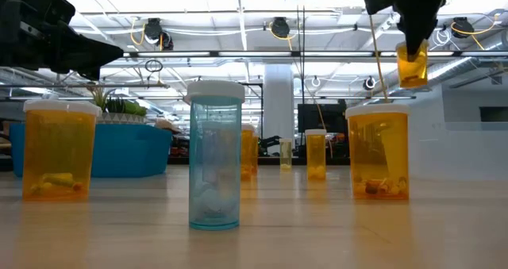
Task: Pick and place medicine bottles into bin by pill shape (circle, oval)
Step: Put the large orange pill bottle into the transparent bin
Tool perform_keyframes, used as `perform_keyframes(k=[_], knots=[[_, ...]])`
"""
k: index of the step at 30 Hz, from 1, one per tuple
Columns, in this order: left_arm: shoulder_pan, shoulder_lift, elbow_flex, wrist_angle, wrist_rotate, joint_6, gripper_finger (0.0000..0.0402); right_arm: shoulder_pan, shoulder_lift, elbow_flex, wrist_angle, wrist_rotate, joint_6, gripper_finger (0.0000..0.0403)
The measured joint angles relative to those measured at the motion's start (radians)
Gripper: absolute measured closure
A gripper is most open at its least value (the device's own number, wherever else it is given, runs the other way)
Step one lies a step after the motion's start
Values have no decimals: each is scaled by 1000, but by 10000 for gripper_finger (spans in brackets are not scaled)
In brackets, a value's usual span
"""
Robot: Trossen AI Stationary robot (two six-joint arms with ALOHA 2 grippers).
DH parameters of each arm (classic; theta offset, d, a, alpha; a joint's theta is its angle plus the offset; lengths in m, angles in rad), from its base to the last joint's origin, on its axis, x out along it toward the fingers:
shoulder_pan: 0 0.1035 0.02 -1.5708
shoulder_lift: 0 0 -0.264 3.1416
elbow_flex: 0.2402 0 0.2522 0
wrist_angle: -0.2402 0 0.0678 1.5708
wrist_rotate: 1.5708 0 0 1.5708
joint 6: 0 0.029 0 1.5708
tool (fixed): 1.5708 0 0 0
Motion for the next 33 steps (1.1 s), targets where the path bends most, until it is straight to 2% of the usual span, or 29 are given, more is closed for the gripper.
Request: perform_keyframes(k=[8, 13, 22, 27, 33], knots=[[0, 0, 0, 1, 0, -1, 360, 20, -74, -184, -2, -5, 67, 188], [0, 0, 0, 1, 0, -1, 360, 20, -130, -309, 11, -81, 108, 188], [0, 0, 0, 2, 0, 0, 360, 20, -197, -486, 97, -101, 134, 188], [0, 0, 0, 2, 0, -1, 360, 20, -191, -519, 161, -31, 119, 188], [0, 0, 0, 23, -1, -2, 360, 20, -190, -518, 286, -11, 96, 188]])
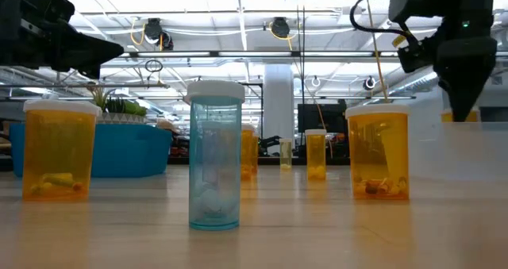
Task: Pick and place medicine bottles into bin by pill shape (circle, oval)
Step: Put the large orange pill bottle into the transparent bin
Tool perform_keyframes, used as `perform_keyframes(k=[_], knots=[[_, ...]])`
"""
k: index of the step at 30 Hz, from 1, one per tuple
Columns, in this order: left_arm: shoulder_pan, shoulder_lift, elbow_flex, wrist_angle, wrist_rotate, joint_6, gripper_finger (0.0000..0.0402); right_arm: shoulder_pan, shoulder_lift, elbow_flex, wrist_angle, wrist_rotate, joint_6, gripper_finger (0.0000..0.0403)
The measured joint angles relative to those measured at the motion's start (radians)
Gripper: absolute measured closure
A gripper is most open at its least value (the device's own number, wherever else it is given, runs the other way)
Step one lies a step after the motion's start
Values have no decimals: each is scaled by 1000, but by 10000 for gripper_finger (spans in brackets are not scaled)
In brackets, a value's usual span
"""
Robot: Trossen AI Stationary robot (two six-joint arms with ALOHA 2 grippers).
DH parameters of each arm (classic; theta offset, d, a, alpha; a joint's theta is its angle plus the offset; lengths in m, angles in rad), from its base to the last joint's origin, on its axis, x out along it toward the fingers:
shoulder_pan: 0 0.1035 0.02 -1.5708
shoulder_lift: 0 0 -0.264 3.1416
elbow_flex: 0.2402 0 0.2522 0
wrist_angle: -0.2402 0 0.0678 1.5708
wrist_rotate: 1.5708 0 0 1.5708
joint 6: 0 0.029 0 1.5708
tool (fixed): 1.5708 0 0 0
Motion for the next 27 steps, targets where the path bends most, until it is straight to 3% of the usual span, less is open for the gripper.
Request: perform_keyframes(k=[12, 27], knots=[[0, 0, 0, 6, 0, 0, 360, 0, 23, -75, 322, 34, -63, 188], [0, 0, 0, 8, 0, 3, 360, -27, 159, -76, 559, -12, -155, 188]])
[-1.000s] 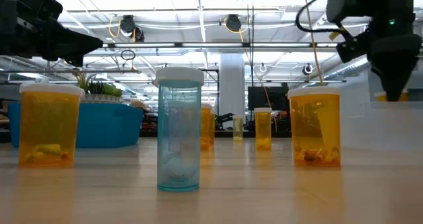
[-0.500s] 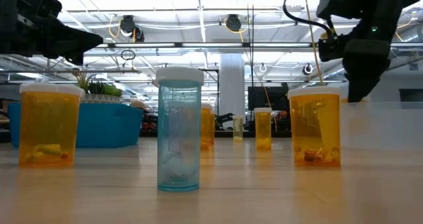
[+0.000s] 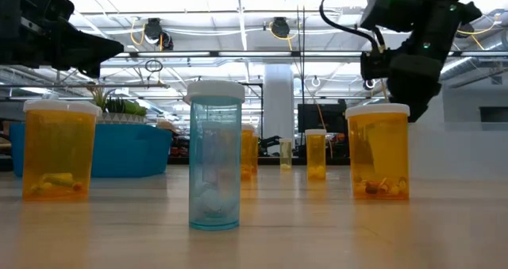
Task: Pick and place medicine bottles into bin by pill shape (circle, oval)
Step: Put the large orange pill bottle into the transparent bin
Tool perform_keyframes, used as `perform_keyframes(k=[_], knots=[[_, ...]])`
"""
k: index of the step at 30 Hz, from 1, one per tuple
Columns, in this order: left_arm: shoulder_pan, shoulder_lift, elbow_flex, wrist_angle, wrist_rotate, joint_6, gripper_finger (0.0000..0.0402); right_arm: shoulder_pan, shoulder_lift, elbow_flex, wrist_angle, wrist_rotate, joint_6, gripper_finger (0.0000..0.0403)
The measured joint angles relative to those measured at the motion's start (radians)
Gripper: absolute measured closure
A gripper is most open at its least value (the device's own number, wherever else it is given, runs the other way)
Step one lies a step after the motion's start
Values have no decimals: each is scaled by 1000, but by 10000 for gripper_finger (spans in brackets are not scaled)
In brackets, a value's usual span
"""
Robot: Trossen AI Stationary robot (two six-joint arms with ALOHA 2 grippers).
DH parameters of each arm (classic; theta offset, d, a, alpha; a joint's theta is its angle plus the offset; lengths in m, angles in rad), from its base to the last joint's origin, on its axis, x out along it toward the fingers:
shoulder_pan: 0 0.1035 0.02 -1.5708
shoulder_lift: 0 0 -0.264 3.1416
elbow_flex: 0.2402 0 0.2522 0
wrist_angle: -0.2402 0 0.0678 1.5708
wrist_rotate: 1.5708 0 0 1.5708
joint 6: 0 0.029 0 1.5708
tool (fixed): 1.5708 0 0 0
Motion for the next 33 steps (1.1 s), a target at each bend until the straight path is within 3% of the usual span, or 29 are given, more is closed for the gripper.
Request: perform_keyframes(k=[6, 21, 33], knots=[[0, 0, 0, 0, 0, 3, 360, -21, 13, 48, -35, -36, -22, 188], [0, 0, 0, 0, 0, 3, 360, -19, -20, 110, -461, -35, 75, 188], [0, 0, 0, 0, 0, 3, 360, -19, -21, 83, -496, 25, 102, 188]])
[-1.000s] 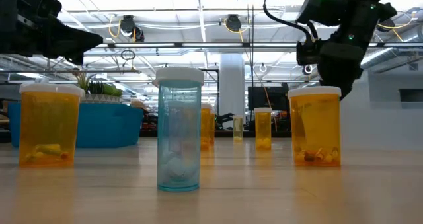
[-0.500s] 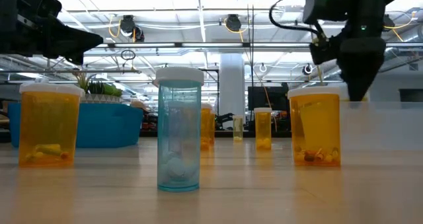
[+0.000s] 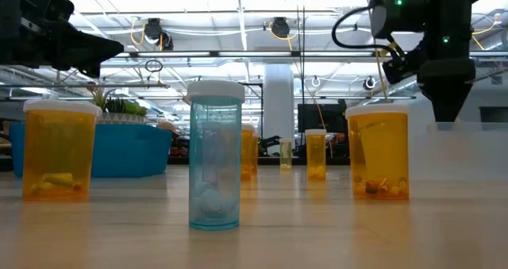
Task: Pick and place medicine bottles into bin by pill shape (circle, oval)
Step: Put the large orange pill bottle into the transparent bin
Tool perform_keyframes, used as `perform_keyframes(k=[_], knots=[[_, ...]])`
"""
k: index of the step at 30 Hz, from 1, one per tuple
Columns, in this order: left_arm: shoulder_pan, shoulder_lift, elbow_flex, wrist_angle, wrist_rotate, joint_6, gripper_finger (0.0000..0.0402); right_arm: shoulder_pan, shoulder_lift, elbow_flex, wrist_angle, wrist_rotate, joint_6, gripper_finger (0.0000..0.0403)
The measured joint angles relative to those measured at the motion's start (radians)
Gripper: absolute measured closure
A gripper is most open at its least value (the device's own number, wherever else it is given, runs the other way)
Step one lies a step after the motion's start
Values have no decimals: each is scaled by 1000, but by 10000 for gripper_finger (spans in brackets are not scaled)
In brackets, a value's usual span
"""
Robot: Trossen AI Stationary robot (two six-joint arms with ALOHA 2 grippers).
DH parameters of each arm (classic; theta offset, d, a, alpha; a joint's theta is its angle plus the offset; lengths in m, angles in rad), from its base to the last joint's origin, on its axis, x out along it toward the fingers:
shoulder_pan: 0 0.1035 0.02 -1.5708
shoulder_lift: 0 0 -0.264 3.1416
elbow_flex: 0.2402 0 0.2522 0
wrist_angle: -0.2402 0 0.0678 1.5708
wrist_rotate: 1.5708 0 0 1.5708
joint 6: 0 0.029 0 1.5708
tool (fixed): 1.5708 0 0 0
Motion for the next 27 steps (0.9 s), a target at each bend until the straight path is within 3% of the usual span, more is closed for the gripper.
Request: perform_keyframes(k=[16, 27], knots=[[0, 0, 0, 0, 0, 0, 360, 0, -2, -24, -11, -3, -25, 134], [0, 0, 0, 1, 0, -2, 360, 17, -93, 8, -85, -56, 3, 135]])
